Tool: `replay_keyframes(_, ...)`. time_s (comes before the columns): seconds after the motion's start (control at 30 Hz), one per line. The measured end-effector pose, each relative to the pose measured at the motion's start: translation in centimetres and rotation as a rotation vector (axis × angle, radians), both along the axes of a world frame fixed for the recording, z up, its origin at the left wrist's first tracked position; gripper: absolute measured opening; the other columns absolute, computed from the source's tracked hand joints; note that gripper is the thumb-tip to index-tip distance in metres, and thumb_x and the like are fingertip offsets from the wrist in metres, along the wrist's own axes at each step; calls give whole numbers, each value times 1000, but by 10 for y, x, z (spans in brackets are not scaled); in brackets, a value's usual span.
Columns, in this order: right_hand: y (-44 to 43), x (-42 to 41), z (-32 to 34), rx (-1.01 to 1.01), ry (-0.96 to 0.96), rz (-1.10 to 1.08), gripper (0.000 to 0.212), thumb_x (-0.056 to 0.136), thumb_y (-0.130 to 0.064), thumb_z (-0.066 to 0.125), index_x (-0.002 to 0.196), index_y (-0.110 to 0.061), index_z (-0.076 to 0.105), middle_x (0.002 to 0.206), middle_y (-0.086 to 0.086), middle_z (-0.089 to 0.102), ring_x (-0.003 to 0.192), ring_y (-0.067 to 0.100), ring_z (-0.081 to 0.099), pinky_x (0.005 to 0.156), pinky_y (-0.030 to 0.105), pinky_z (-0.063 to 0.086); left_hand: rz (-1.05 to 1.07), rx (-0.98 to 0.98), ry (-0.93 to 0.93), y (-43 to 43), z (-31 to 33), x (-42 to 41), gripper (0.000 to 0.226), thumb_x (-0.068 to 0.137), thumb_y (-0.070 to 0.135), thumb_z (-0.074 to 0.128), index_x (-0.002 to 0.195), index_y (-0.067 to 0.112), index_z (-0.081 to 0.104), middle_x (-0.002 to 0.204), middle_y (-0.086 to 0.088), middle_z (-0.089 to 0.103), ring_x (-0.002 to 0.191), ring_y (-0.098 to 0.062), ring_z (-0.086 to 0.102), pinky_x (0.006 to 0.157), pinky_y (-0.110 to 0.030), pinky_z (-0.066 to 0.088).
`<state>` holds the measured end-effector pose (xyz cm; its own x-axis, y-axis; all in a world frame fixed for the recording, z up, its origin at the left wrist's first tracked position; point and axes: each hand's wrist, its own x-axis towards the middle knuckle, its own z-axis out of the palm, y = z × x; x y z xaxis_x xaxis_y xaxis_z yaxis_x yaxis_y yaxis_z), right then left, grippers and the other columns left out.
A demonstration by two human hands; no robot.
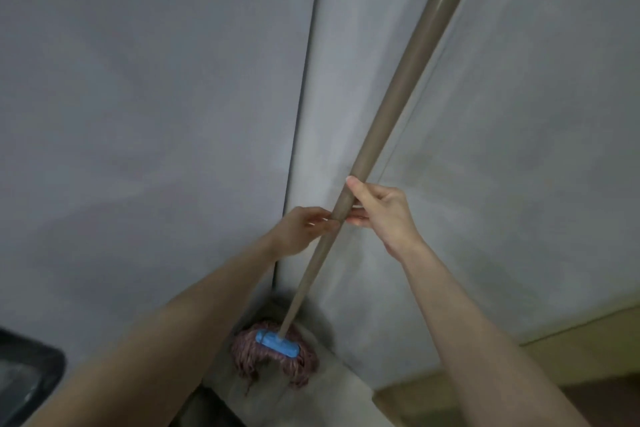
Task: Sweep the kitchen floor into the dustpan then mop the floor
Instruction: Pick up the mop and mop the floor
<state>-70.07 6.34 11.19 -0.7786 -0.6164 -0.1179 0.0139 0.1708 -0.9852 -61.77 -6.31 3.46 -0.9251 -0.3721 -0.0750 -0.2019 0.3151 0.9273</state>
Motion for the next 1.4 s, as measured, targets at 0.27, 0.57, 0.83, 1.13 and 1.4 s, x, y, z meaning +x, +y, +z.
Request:
replay_keyframes(0.27,55,35,117,-122,111,119,32,87,-32,67,83,0,68,75,13,67,59,21,69,67,35,59,114,-118,153,64,119,48,19,95,21,59,101,6,68,73,9,61,62,6,56,58,-6,39)
replay_keyframes(0.57,161,90,209,-257,222,380,35,88,-32,67,84,3,66,79,19,64,69,32,67,62,38,60,363,-320,248,190,206,126,8,95,23,61,92,17,65,74,7,60,57,8,51,58,-8,39)
replay_keyframes(0.83,230,161,275,-319,279,619,36,86,-37,68,77,-1,67,72,12,66,66,32,68,60,39,60,613,-480,270,288,269,217,21,94,28,62,87,9,69,76,-11,66,71,-12,57,66,-30,47)
replay_keyframes(1.13,270,310,304,-343,329,886,55,84,-45,67,93,9,66,86,21,69,69,31,72,59,39,60,813,-612,213,368,294,380,26,96,29,57,89,9,72,76,0,68,68,-3,62,68,-21,50)
replay_keyframes(1.4,301,501,280,-353,285,1115,53,83,-42,69,91,11,68,84,26,70,71,34,72,66,48,60,1033,-585,162,433,263,570,24,96,27,57,92,8,72,77,1,69,69,1,62,62,-13,43)
